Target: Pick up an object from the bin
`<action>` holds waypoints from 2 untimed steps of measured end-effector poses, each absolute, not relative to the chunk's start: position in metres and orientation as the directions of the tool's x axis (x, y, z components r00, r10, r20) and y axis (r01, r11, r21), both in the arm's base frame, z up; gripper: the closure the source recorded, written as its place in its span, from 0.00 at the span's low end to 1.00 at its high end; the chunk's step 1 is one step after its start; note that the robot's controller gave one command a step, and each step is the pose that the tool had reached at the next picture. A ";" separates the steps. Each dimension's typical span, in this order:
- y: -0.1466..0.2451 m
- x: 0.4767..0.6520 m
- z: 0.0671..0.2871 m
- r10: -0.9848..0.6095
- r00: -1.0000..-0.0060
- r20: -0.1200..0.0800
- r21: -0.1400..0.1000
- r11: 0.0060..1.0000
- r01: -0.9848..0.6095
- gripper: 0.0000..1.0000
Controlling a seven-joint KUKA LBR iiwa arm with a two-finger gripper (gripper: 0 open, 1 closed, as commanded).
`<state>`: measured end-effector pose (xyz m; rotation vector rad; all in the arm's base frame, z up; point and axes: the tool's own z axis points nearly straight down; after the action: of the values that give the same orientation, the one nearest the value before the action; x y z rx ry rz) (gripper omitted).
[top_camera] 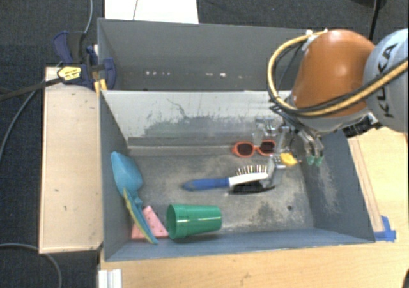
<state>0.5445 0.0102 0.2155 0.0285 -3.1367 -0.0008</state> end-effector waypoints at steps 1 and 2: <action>0.010 0.546 0.220 -0.018 -1.000 -0.003 0.001 1.000 -0.018 0.00; 0.003 0.551 0.188 -0.063 -0.998 -0.009 0.000 0.998 -0.063 0.00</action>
Offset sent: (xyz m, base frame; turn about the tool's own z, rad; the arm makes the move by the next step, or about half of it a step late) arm 0.0095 -0.0235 -0.1008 -0.1626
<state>0.5505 0.0031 0.1880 0.0985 -3.1487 -0.0009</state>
